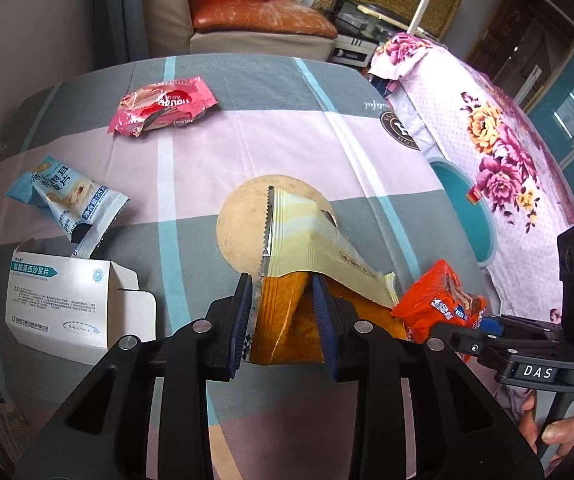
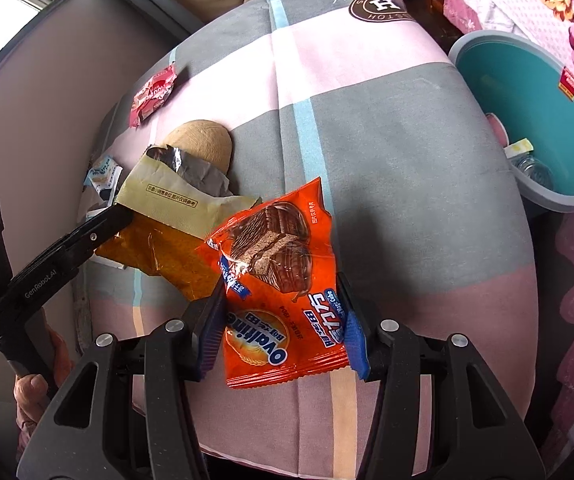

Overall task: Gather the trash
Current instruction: 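Grasp the orange Ovaltine packet with the right tool while the left tool grasps the yellow-orange snack bag, then carry the Ovaltine packet and snack bag over the bin and release both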

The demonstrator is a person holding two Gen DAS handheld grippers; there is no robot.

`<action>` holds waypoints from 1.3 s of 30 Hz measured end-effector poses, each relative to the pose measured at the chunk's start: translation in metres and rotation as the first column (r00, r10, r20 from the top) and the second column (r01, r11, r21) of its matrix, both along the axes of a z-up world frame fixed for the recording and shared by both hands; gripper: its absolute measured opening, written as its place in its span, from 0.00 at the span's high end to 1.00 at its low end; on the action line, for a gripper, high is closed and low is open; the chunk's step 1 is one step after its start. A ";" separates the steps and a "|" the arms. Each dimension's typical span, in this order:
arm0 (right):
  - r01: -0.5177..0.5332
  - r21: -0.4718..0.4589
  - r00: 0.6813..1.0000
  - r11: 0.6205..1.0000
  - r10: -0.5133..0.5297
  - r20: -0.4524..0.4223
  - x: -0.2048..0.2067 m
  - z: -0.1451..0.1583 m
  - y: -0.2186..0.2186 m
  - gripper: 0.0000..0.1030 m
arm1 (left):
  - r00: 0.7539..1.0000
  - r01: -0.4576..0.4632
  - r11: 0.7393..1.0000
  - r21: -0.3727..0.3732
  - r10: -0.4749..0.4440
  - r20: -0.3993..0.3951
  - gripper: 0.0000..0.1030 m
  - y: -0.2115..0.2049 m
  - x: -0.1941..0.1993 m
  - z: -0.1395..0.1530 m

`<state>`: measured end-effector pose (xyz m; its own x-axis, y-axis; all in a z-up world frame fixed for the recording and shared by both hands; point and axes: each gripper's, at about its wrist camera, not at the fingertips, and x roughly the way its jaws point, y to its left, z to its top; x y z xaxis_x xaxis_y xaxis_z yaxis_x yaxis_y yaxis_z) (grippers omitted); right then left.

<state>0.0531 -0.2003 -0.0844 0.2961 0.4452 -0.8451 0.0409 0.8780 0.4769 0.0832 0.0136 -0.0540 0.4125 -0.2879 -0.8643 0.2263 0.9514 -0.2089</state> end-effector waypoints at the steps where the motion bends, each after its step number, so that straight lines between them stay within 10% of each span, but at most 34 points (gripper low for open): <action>1: 0.000 0.002 1.000 1.000 0.000 -0.004 0.000 -0.002 -0.001 0.53 | 1.000 -0.011 1.000 -0.003 0.011 -0.007 0.43 0.000 0.002 -0.002; 5: 0.001 0.013 1.000 1.000 0.000 -0.008 0.003 -0.006 -0.005 0.53 | 0.998 -0.054 0.998 -0.029 0.053 -0.040 0.17 0.008 -0.001 -0.008; 17: 0.067 0.019 0.997 0.998 -0.068 0.028 0.007 -0.002 -0.046 0.53 | 0.953 -0.267 0.953 -0.144 0.238 -0.187 0.04 -0.009 -0.005 -0.025; 26: 0.069 0.015 0.996 0.998 -0.069 0.053 0.015 0.000 -0.063 0.53 | 0.954 -0.268 0.963 -0.036 0.260 -0.152 0.06 -0.038 0.011 -0.042; 29: 0.071 0.017 0.996 0.997 -0.072 0.053 0.020 -0.002 -0.066 0.53 | 0.970 -0.217 0.976 0.032 0.220 -0.101 0.30 -0.044 0.007 -0.040; 39: 0.090 0.031 0.995 0.995 -0.091 0.041 0.026 -0.009 -0.076 0.53 | 0.995 -0.101 0.991 0.092 0.102 -0.010 0.37 -0.056 -0.007 -0.021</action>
